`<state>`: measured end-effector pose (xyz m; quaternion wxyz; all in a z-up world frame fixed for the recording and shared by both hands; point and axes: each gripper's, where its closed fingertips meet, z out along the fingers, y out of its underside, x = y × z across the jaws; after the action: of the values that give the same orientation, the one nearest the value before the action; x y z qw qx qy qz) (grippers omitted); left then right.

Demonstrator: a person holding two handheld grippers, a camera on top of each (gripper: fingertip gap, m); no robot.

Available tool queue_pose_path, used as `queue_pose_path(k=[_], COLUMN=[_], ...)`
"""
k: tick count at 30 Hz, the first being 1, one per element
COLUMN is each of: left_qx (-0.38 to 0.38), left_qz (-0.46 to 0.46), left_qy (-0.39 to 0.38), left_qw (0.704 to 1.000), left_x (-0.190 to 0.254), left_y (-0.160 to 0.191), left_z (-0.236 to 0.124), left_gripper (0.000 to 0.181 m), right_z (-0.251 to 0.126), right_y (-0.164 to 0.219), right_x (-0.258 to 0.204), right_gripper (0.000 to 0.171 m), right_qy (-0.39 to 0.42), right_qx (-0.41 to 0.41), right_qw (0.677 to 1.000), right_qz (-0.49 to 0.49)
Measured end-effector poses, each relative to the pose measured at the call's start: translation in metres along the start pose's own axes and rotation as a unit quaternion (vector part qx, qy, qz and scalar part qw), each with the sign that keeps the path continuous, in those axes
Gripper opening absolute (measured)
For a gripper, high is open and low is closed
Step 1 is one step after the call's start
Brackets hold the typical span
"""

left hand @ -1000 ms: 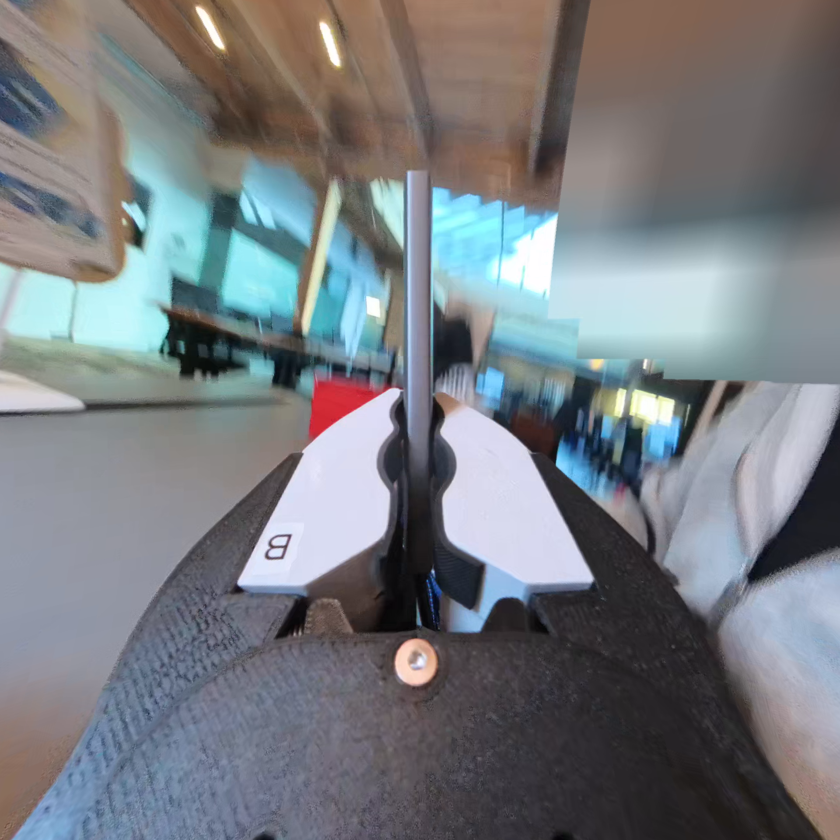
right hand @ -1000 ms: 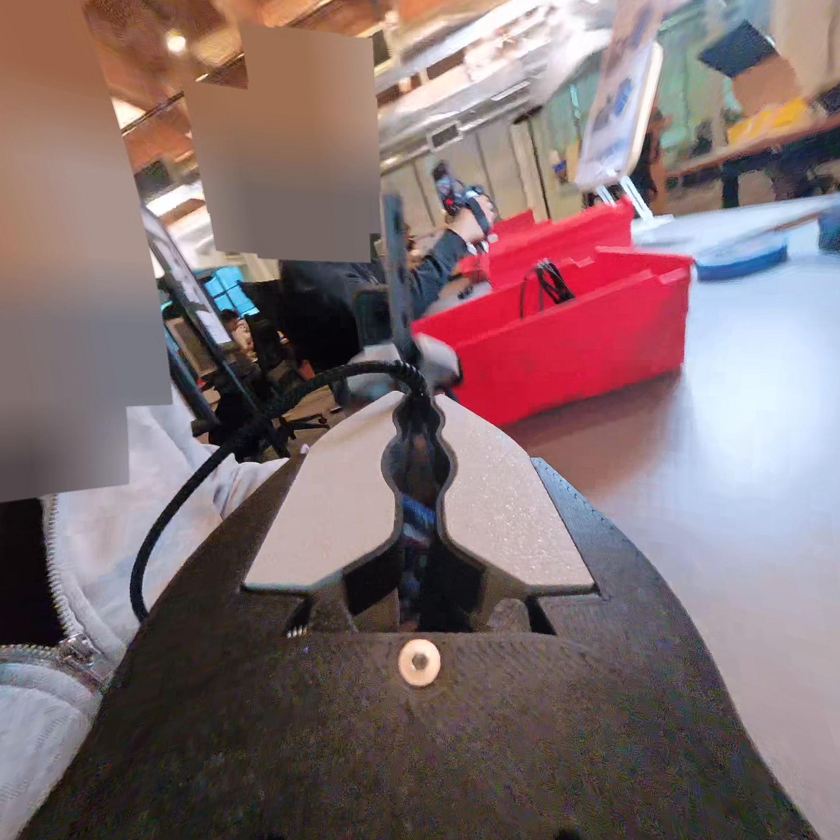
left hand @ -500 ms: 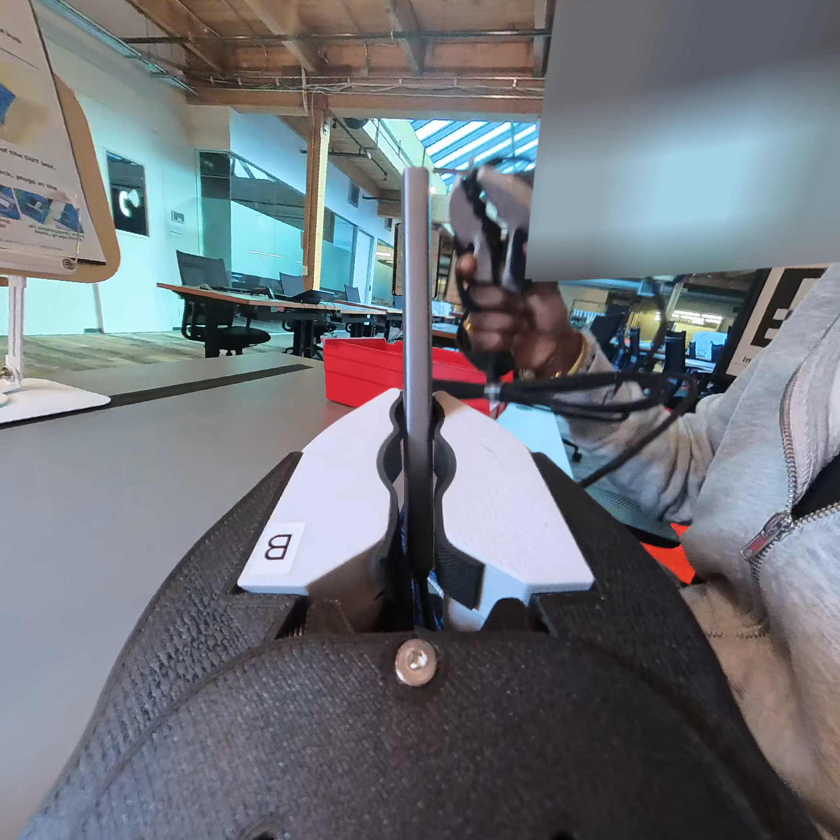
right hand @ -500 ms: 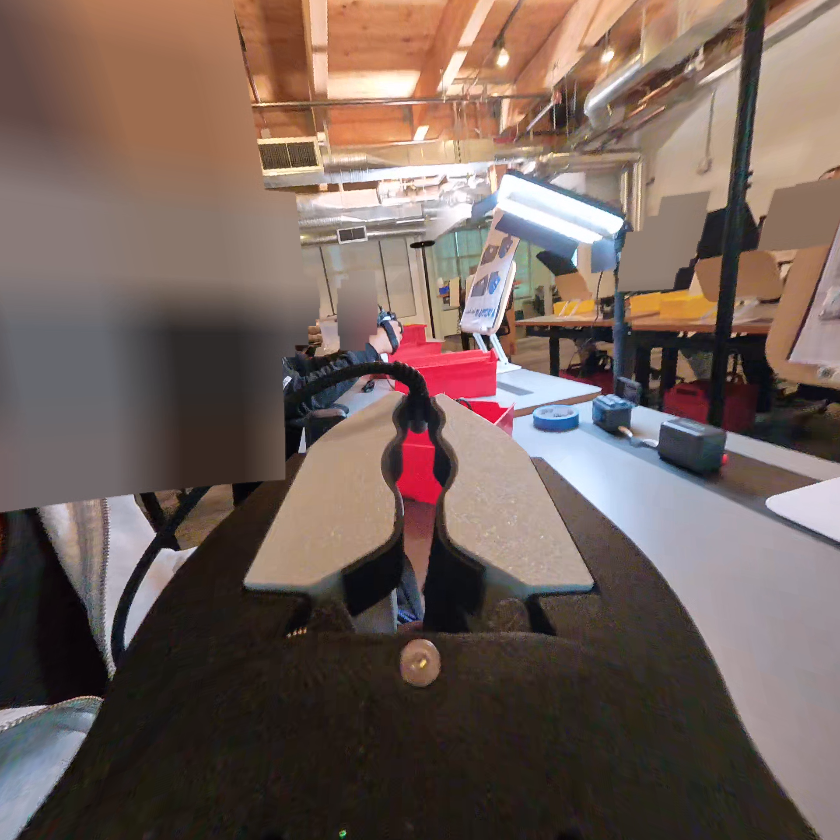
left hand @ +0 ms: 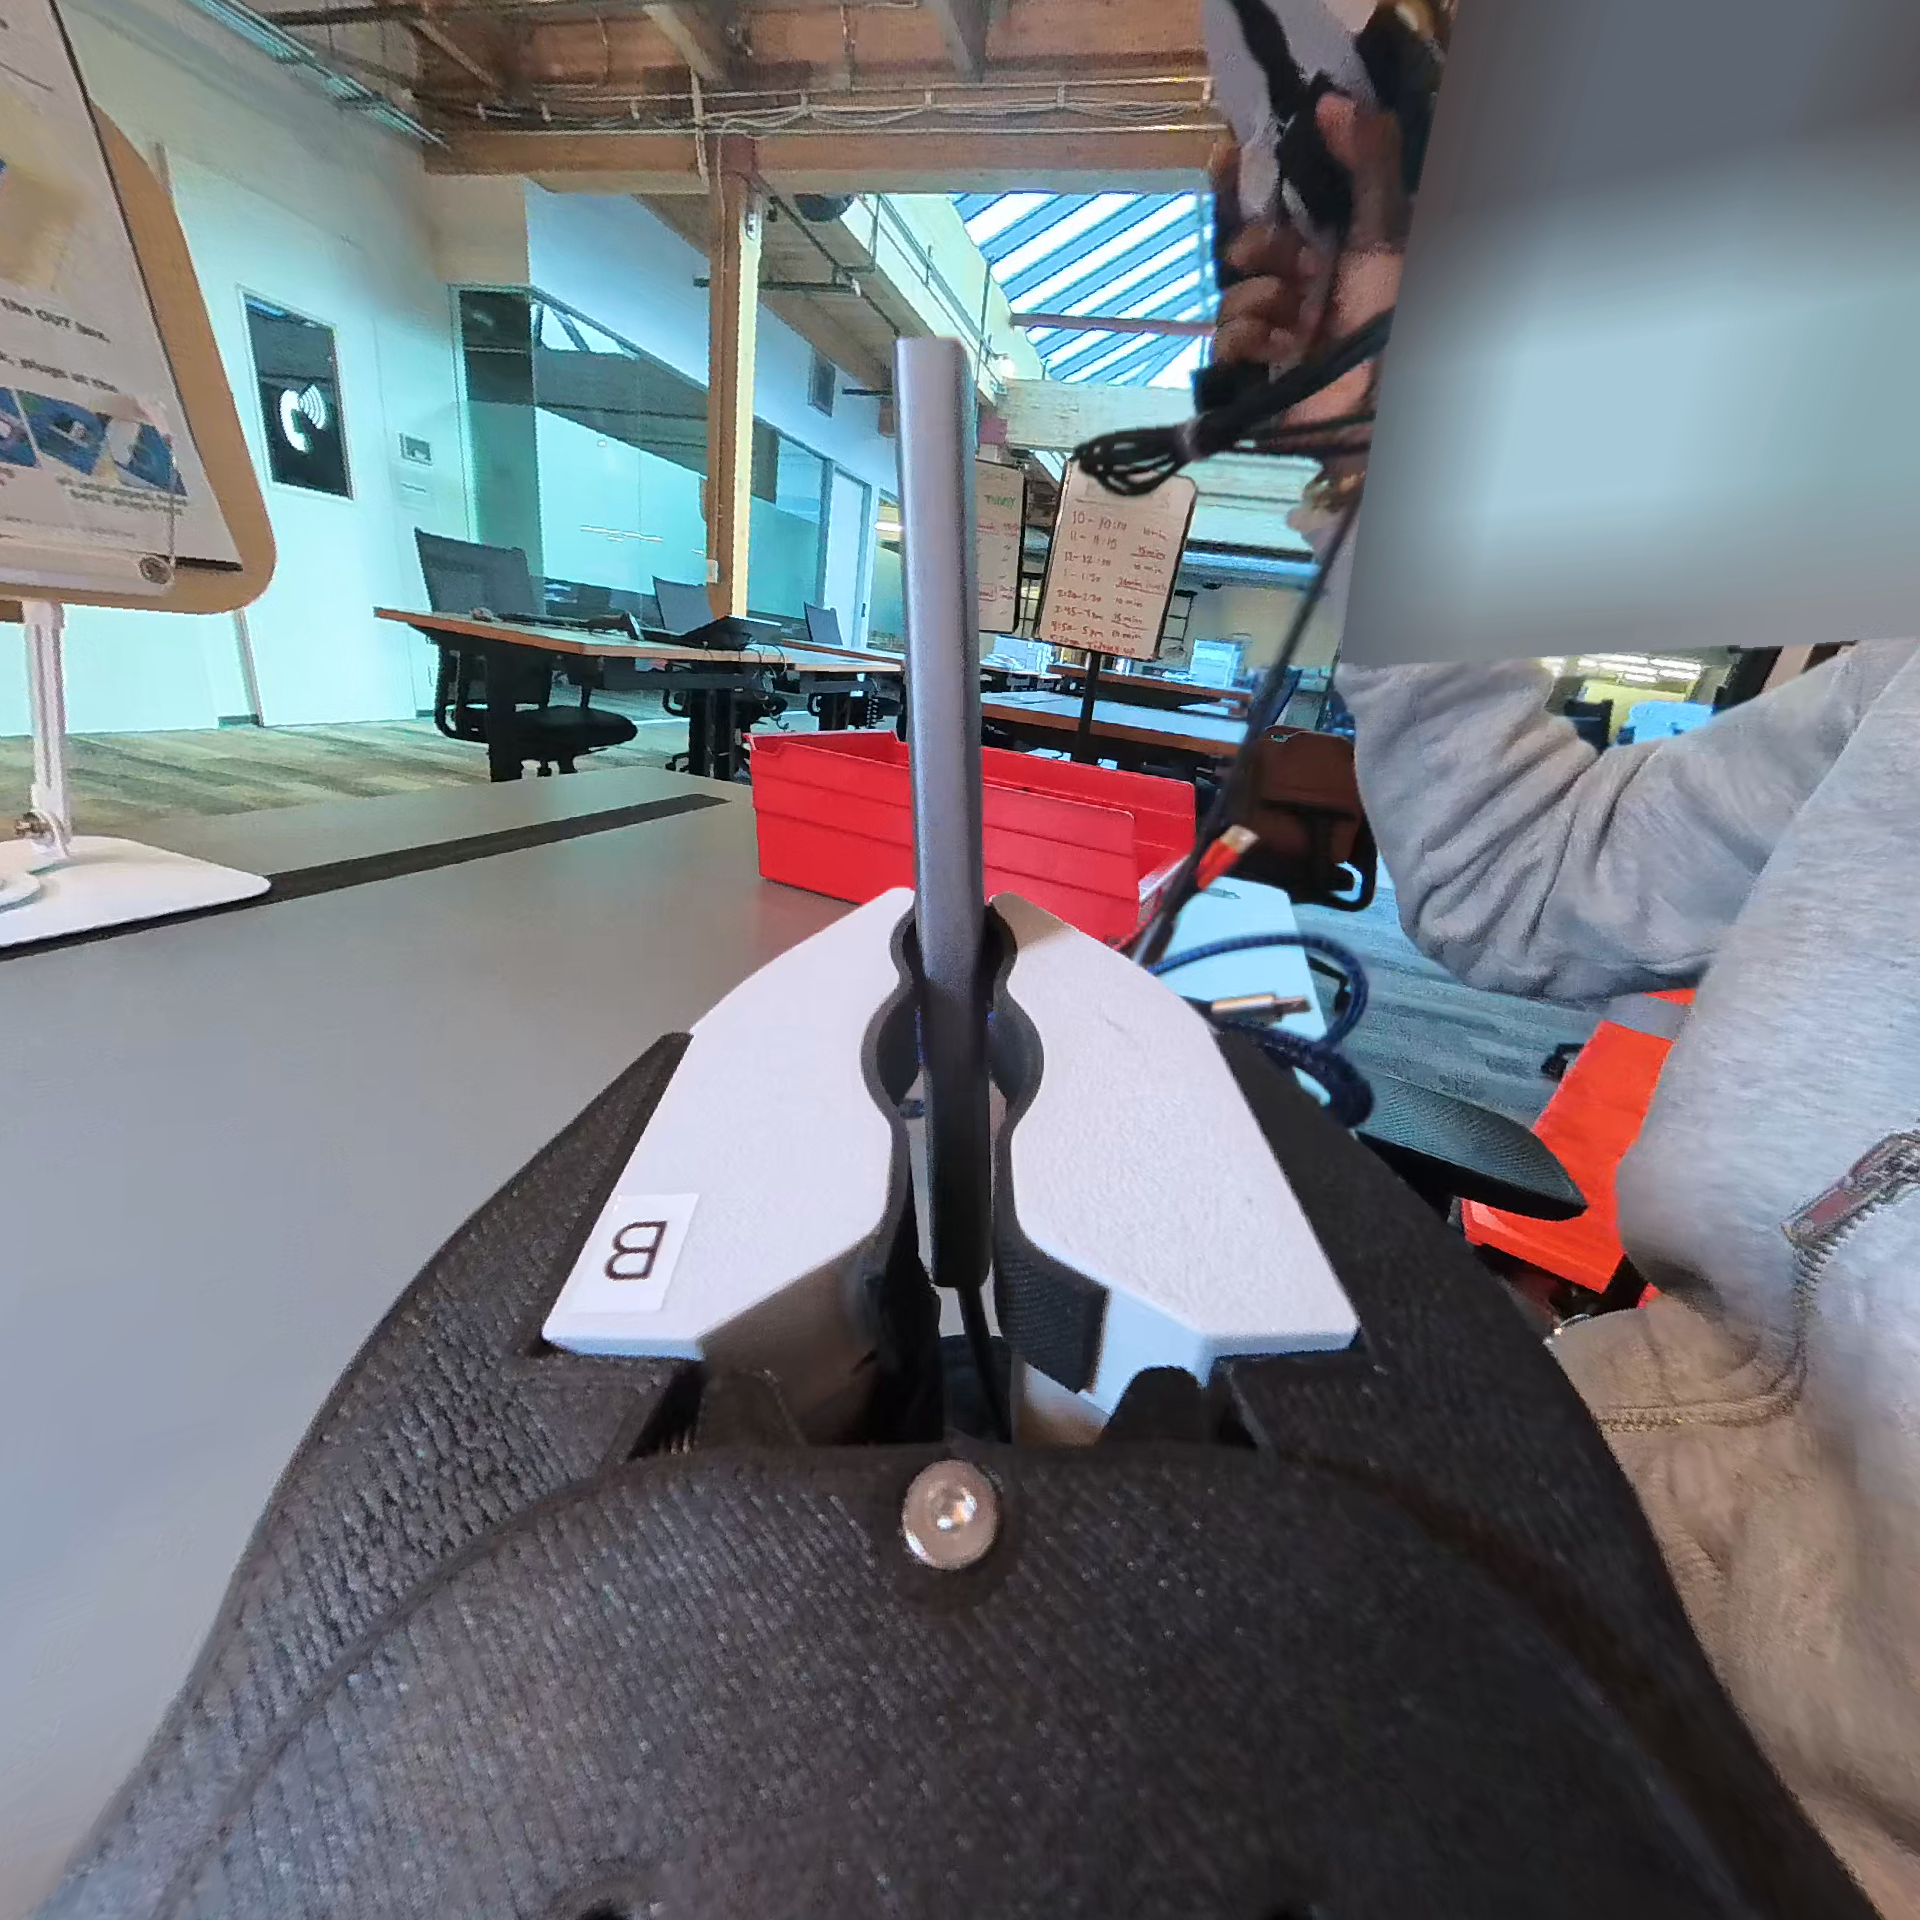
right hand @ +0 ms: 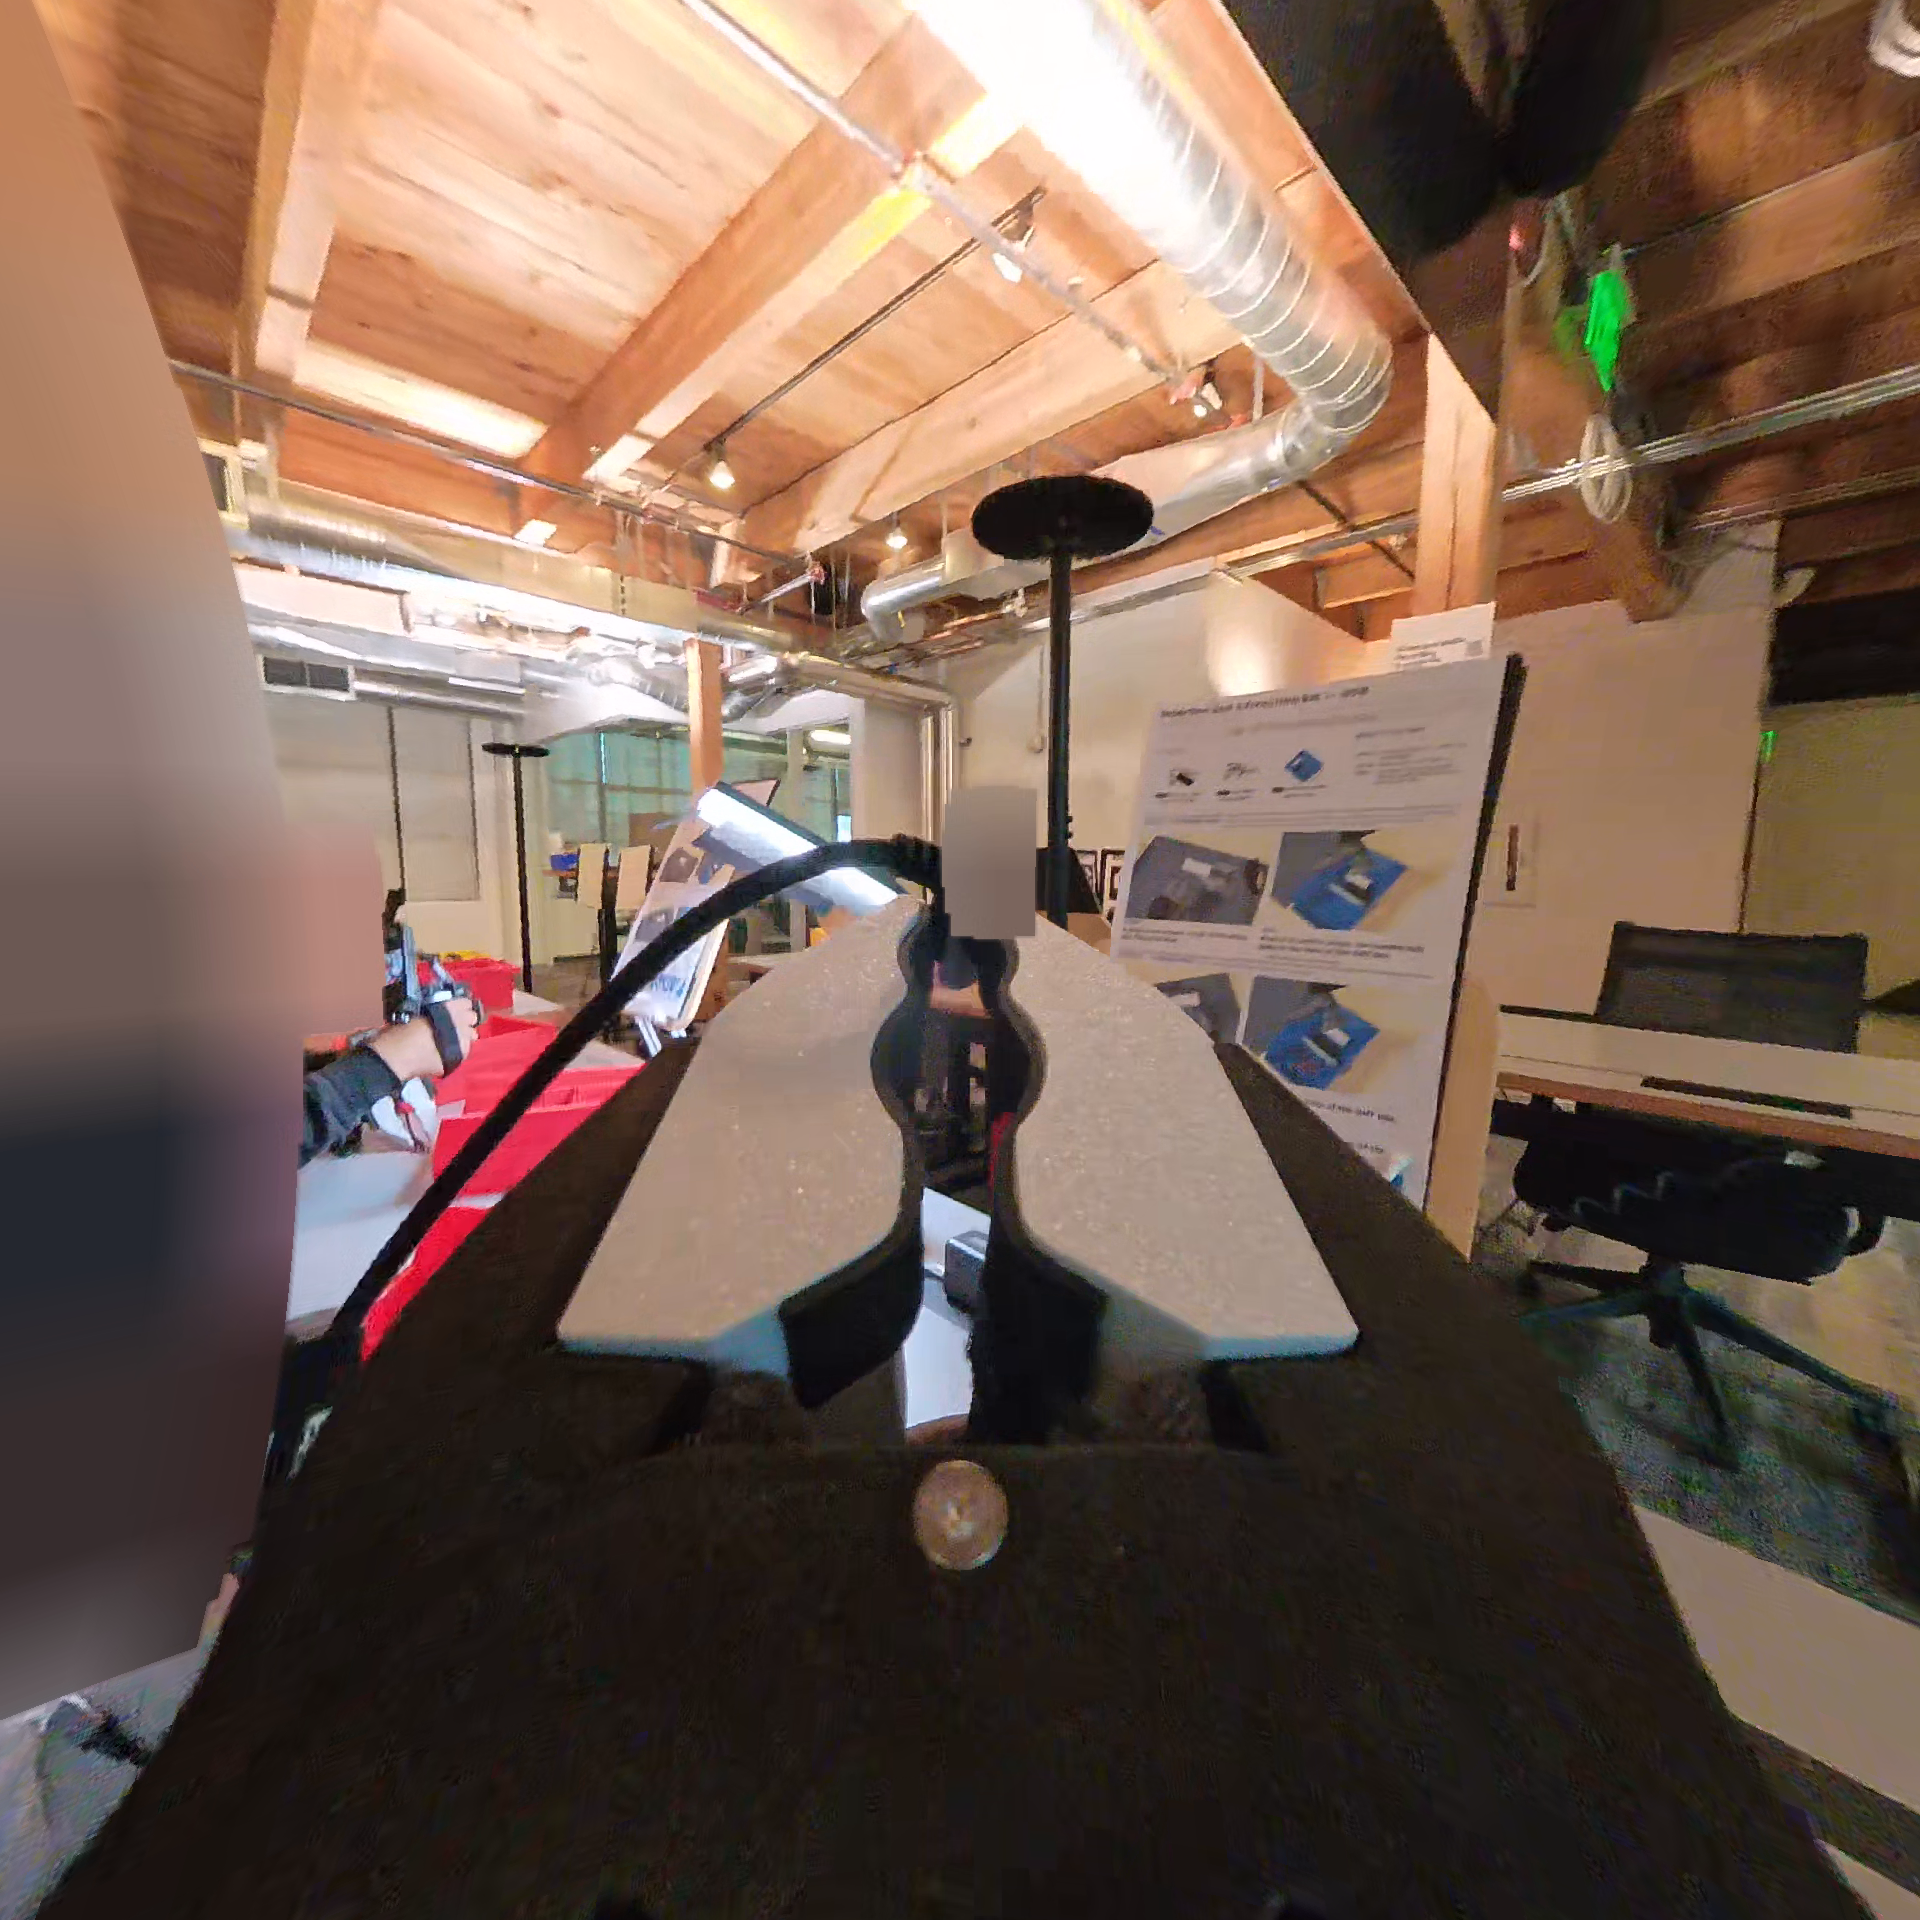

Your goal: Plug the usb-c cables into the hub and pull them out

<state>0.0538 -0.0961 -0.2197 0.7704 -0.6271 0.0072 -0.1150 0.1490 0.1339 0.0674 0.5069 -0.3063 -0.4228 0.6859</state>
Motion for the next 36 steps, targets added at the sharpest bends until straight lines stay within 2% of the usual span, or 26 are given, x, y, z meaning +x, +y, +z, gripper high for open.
queue_pose_path(k=[6,10,17,20,24,28,32,36], left_qx=[-0.010,0.013,-0.006,0.000,-0.003,-0.003,0.002,-0.001], left_qz=[0.009,-0.004,0.014,0.010,0.011,0.010,0.004,0.004], left_qy=[-0.001,0.001,0.009,0.009,0.010,0.009,0.008,0.008], left_qw=[1.000,1.000,1.000,1.000,1.000,1.000,1.000,1.000], left_x=[0.001,0.000,0.004,0.004,0.004,0.004,0.003,0.003], left_y=[0.003,-0.003,0.002,0.000,0.001,0.001,0.000,0.001], left_z=[0.001,-0.003,0.000,-0.001,0.000,0.000,-0.001,-0.001], left_gripper=[0.010,0.009,0.009,0.009,0.010,0.010,0.009,0.010], right_z=[-0.018,-0.026,-0.060,-0.079,-0.110,-0.136,-0.146,-0.150], right_y=[-0.072,-0.089,-0.120,-0.117,-0.096,-0.086,-0.069,-0.032], right_x=[0.048,0.081,0.126,0.150,0.193,0.210,0.211,0.209], right_gripper=[0.007,0.007,0.007,0.007,0.008,0.008,0.008,0.008], right_qy=[0.026,0.107,0.205,0.257,0.351,0.408,0.434,0.435], right_qx=[0.079,0.046,0.018,-0.024,-0.089,-0.116,-0.153,-0.198], right_qw=[0.995,0.993,0.973,0.955,0.913,0.877,0.844,0.827], right_qz=[0.048,-0.028,-0.101,-0.144,-0.186,-0.228,-0.275,-0.297])
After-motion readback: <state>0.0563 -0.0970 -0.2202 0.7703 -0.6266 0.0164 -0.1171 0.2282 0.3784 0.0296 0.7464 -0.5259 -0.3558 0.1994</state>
